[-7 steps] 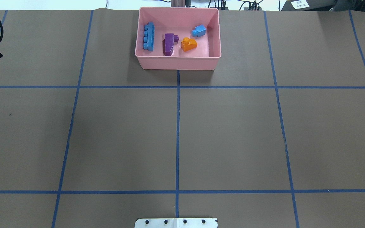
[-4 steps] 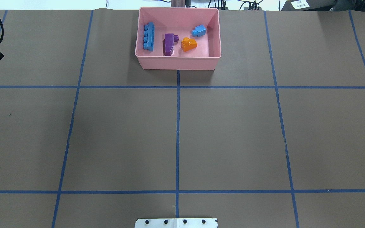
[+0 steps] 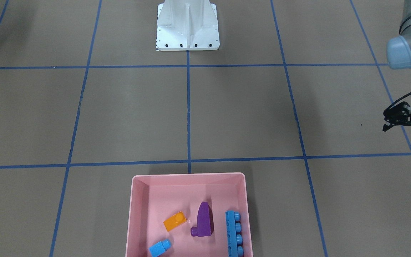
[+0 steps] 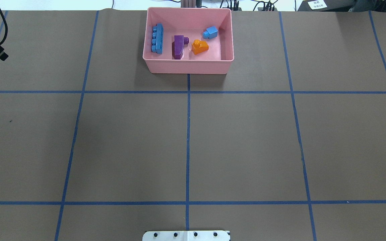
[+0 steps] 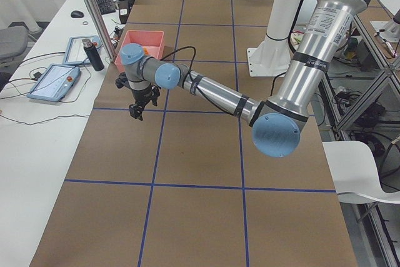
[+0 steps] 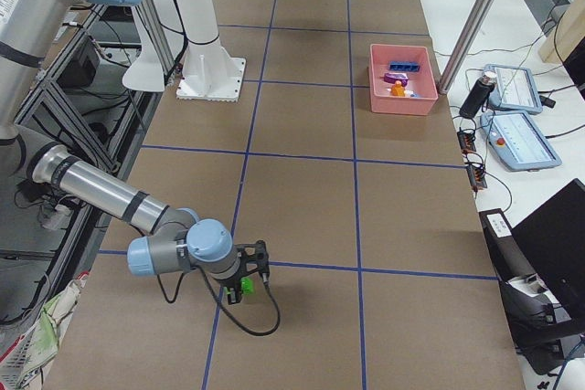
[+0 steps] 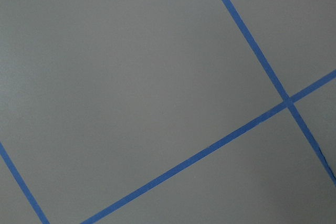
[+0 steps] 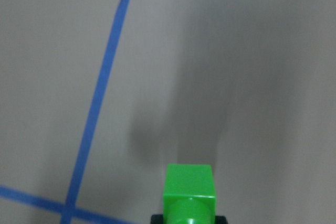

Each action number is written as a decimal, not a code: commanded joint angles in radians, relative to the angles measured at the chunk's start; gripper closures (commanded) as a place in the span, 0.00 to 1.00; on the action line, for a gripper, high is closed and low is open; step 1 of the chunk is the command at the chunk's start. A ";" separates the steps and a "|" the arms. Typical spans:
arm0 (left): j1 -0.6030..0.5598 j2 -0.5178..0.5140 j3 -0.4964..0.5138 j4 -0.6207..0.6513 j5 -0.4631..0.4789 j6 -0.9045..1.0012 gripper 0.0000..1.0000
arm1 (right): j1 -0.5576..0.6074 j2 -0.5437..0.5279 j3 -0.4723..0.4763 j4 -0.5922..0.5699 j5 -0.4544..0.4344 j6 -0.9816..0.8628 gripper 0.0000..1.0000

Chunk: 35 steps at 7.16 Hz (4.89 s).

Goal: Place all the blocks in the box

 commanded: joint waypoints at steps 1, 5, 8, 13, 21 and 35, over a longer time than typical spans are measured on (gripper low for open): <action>0.001 -0.009 0.000 -0.002 -0.001 -0.026 0.00 | 0.008 0.252 0.029 -0.230 0.035 0.134 1.00; 0.013 -0.032 0.012 -0.004 -0.001 -0.074 0.00 | -0.149 0.661 -0.030 -0.341 0.044 0.605 1.00; 0.026 -0.046 0.024 -0.004 0.001 -0.098 0.00 | -0.324 1.077 -0.294 -0.339 0.018 0.961 1.00; 0.032 -0.076 0.138 -0.084 0.001 -0.097 0.00 | -0.498 1.634 -0.846 -0.324 -0.182 1.103 1.00; -0.002 0.009 0.118 -0.078 0.016 -0.182 0.00 | -0.502 1.615 -0.898 -0.204 -0.212 1.113 0.01; -0.312 0.351 -0.069 -0.078 -0.073 0.176 0.00 | -0.023 0.347 0.144 -0.530 -0.088 0.066 0.00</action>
